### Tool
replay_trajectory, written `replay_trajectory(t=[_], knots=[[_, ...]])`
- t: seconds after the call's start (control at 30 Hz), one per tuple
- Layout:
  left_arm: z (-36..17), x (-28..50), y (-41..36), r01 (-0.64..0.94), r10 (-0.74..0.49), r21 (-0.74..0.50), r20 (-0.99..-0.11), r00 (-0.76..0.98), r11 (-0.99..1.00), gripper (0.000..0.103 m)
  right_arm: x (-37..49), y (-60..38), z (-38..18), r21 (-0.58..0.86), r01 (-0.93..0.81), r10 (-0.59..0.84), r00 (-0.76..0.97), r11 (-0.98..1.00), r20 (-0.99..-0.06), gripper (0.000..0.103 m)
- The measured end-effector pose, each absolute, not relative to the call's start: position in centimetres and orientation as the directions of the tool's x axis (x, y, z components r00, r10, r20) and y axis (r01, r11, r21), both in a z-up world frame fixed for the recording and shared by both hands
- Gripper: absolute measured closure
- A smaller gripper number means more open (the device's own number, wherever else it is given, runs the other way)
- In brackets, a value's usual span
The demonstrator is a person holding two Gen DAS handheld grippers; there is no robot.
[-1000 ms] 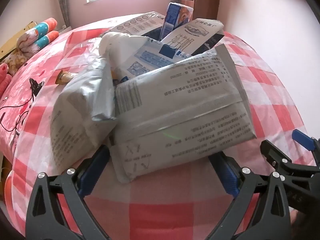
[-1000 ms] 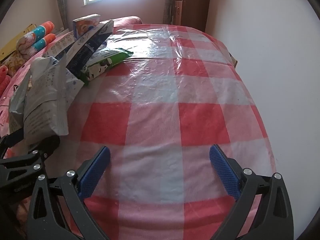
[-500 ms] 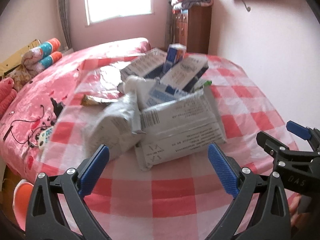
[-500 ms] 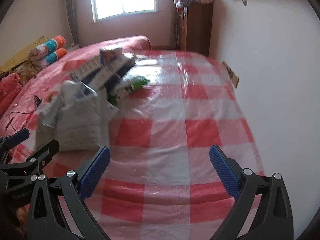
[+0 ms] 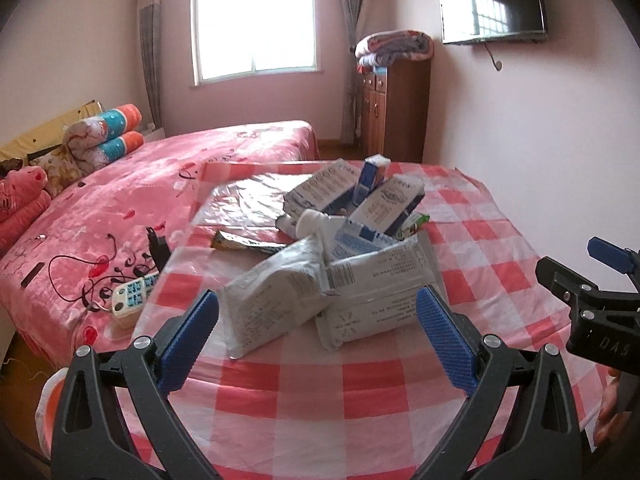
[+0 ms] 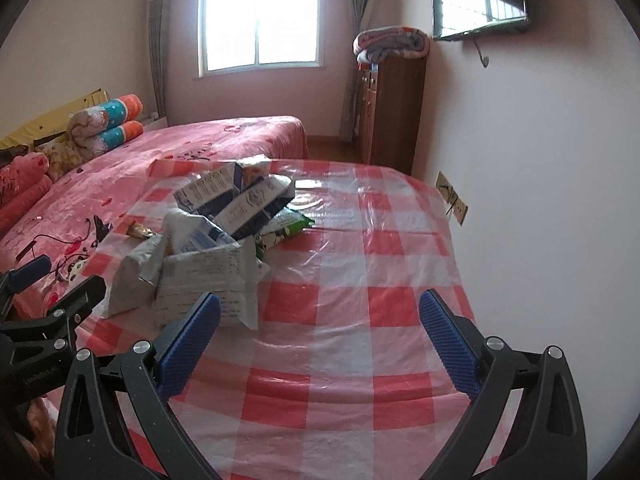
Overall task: Collect trash
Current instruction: 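Move both tools toward the pile of trash on the checked table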
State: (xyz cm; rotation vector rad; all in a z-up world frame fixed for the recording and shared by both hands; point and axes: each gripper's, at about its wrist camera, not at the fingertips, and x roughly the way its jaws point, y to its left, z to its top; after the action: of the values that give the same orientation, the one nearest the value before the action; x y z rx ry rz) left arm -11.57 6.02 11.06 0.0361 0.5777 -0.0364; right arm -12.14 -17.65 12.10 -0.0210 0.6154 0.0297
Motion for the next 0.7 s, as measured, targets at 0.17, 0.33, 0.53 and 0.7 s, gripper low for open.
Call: replay_trajectory(t=[0.17,0.33,0.53,0.7], knots=[[11.9,-12.7,6.8,0.048,-0.037,0.008,-0.519,0.854,0.999,0.004,-13.3,-17.4,13.2,-0.019,-0.028,0.013,0.834,0.999,-0.551,0.005],[12.2,-13.6,7.1,0.044,-0.03,0.015,-0.503,0.864,0.999,0.004,-14.3,-17.2,13.9,-0.038,-0.017,-0.006,0.847,0.999,-0.531,0.005],[12.4,-14.5,7.7,0.043,-0.035,0.004,-0.491,0.871,0.999,0.004,-15.1,-17.2,14.4,-0.044,-0.017,-0.008,0.857,0.999,-0.515,0.005],[12.8,-15.2,8.1,0.032,-0.026,0.005,-0.463,0.886,0.999,0.004,-15.8,-17.2,15.0,-0.054,-0.013,-0.016,0.87,0.998,-0.494,0.005]])
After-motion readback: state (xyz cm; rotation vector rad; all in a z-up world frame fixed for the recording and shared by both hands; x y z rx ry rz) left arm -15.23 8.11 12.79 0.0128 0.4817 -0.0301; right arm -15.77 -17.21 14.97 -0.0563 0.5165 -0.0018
